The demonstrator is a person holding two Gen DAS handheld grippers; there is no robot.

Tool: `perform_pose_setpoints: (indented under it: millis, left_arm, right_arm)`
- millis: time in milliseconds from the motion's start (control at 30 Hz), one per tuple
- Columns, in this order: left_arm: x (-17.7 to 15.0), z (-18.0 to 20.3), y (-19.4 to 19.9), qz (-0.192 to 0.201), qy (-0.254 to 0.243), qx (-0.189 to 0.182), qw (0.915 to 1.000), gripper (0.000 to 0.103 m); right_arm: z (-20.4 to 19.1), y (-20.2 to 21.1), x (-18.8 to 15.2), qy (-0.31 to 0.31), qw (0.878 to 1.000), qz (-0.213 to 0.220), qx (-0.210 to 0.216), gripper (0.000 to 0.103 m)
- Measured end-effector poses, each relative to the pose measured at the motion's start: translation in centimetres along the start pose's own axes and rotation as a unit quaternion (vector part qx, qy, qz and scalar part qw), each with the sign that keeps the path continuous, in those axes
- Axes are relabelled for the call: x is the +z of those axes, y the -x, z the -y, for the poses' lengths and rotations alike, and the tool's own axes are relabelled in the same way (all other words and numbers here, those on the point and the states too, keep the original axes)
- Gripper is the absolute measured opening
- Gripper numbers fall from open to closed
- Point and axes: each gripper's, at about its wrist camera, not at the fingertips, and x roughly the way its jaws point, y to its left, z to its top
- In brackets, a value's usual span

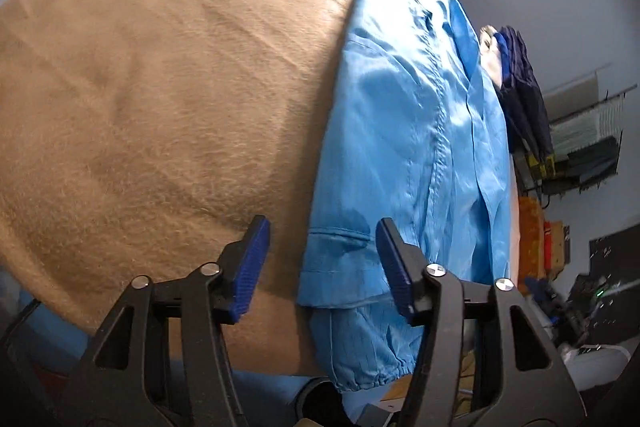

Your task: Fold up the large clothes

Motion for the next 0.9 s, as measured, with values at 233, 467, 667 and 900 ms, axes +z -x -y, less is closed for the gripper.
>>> perform_pose_setpoints:
  millis: [233, 467, 667, 900]
  left_arm:
    - [-0.4, 0.8, 0.4, 0.014, -0.014, 0.005, 0.9998, 0.056]
    - [-0.6, 0.9, 1.1, 0.021, -0.020, -0.005, 0.9996, 0.056]
    - [-0.4, 0.9, 2.2, 0.033, -0.016, -0.018, 0.9992, 0.056]
    - [-0.4, 2.6, 2.9, 0.045, -0.033, -0.025, 0.9981, 0.056]
  right_arm:
    - [-9.6, -6.3, 1.0, 0.177, 0.981, -0.077, -0.006, 0.062]
    - [-13.6, -12.9, -1.3, 0.319, 0.923, -0.173, -0.129, 0.026]
    - [-12.5, -11.9, -1.0, 0.296, 0.930, -0.182, -0.119, 0.000]
    - [-13.9, -8.2, 0.2, 0.236, 0.960, -0.149, 0.031, 0.000]
